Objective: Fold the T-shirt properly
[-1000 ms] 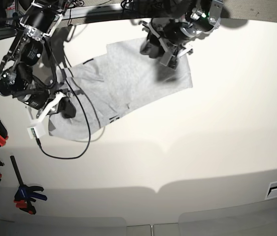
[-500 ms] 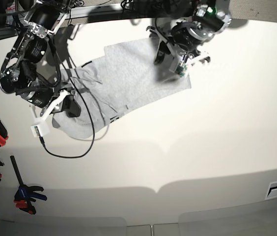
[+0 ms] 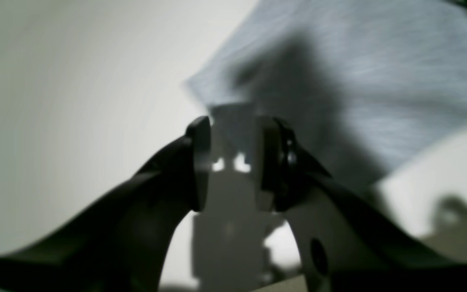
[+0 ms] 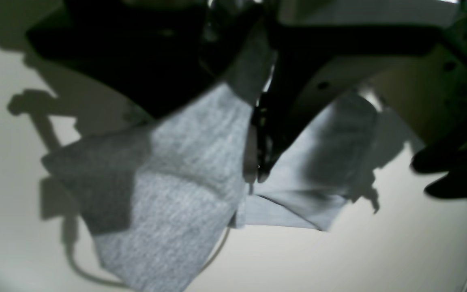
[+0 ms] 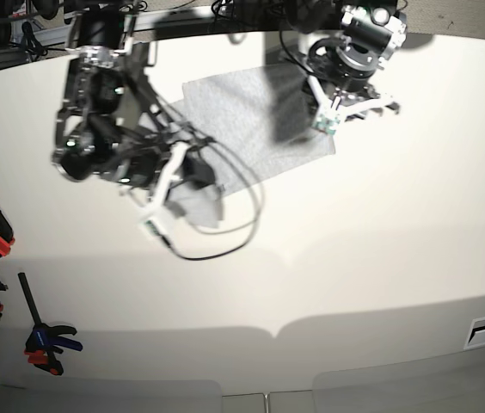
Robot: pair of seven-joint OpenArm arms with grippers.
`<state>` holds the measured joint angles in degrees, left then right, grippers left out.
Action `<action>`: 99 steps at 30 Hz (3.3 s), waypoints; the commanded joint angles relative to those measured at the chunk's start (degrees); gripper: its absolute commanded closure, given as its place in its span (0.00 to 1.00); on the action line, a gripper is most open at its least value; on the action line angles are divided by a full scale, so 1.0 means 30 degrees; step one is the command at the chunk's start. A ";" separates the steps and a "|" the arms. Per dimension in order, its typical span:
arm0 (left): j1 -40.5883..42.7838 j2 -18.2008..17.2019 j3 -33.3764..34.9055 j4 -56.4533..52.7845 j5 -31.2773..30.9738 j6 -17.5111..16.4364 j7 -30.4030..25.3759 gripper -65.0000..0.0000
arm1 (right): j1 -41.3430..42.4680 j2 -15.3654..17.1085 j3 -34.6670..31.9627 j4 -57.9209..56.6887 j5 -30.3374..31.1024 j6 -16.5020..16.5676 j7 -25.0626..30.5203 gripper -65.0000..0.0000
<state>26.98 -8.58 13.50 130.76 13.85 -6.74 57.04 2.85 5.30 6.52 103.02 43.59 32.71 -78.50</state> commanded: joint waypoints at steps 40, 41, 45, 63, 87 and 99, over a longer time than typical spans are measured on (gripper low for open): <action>-0.0211 0.0000 0.0022 -0.7424 0.0350 0.1960 -0.3993 0.75 | 0.0619 -0.4767 -0.3344 0.0408 0.0146 -0.0481 0.0663 1.00; -0.0226 -0.0007 0.0022 -0.7424 0.0350 0.1960 -0.4058 0.75 | 0.0619 -0.4767 -0.3504 0.0408 0.0109 -0.0481 0.0736 1.00; -0.0211 -0.0007 0.0022 -0.7431 0.0350 0.1960 -0.4335 0.75 | 0.0459 -0.4767 -0.4342 0.0408 -0.0648 -0.0525 0.0889 1.00; -0.0532 -0.0015 0.0022 -0.7431 -0.0270 0.1960 -0.5173 0.75 | -0.0066 -0.4767 -0.5683 0.0408 0.1457 -0.1049 0.2149 1.00; -0.0423 -0.0007 -0.1020 -0.4626 1.0214 0.4896 -0.3730 0.75 | -0.0051 -0.4767 -0.5683 0.0408 0.1115 -0.1056 0.2149 1.00; -0.0423 -0.0007 -0.6798 -0.4626 1.1191 1.2757 -0.1909 0.75 | -0.0058 -0.4767 -0.6237 0.0408 0.2047 -0.1042 0.2098 0.81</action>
<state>25.71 -8.40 -6.81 115.74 46.15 29.85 52.60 1.74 -8.40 -11.90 103.13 47.57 29.69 -73.49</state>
